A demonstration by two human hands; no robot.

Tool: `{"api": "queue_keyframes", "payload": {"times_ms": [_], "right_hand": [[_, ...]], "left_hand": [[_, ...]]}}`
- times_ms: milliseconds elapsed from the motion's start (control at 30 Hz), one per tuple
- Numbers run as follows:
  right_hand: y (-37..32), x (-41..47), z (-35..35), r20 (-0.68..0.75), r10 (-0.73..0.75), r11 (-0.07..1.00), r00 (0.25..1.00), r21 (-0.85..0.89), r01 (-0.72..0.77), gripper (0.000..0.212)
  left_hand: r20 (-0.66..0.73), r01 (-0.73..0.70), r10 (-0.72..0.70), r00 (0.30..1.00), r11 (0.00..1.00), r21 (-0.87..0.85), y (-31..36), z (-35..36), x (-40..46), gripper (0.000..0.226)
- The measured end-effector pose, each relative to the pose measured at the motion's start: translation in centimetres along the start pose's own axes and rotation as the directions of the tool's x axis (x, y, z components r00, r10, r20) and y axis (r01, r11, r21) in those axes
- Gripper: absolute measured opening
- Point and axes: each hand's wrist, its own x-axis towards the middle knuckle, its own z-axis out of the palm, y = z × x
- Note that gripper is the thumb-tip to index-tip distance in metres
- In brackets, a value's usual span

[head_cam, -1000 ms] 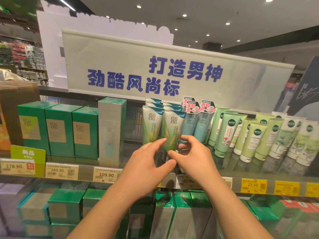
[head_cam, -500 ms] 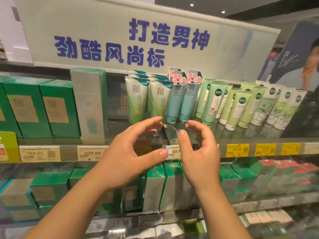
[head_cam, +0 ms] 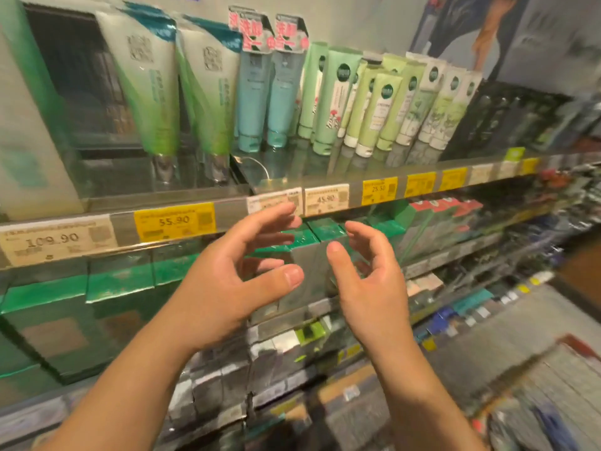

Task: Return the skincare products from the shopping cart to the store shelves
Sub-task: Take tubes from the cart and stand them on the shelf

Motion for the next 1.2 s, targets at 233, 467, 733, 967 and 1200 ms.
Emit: {"api": "queue_keyframes", "payload": {"times_ms": [233, 467, 733, 967, 1200], "right_hand": [[1.2, -3.8, -4.7, 0.004, 0.17, 0.984, 0.985, -0.052, -0.17, 0.034], [2.0, -7.0, -10.9, -0.073, 0.255, 0.963, 0.964, -0.067, -0.26, 0.034], [5.1, -12.5, -21.3, -0.227, 0.38, 0.925, 0.897, 0.074, -0.373, 0.028], [9.2, -19.6, -30.8, -0.478, 0.398, 0.915, 0.783, 0.147, -0.375, 0.036], [11.7, -26.0, -38.7, -0.52, 0.531, 0.841, 0.669, 0.226, -0.492, 0.027]], "left_hand": [[0.166, 0.047, -0.031, 0.986, 0.994, -0.098, -2.2, 4.5, 0.0, 0.073], [0.351, 0.102, -0.054, 0.935, 0.988, -0.118, -2.0, 11.2, 0.2, 0.074], [0.559, 0.153, -0.072, 0.826, 0.983, -0.099, -1.2, 23.1, -1.1, 0.076], [0.665, 0.171, -0.142, 0.733, 0.985, 0.022, -0.4, 34.9, -4.0, 0.082], [0.725, 0.135, -0.195, 0.661, 0.981, 0.14, 0.5, 42.8, -6.4, 0.076]]}}
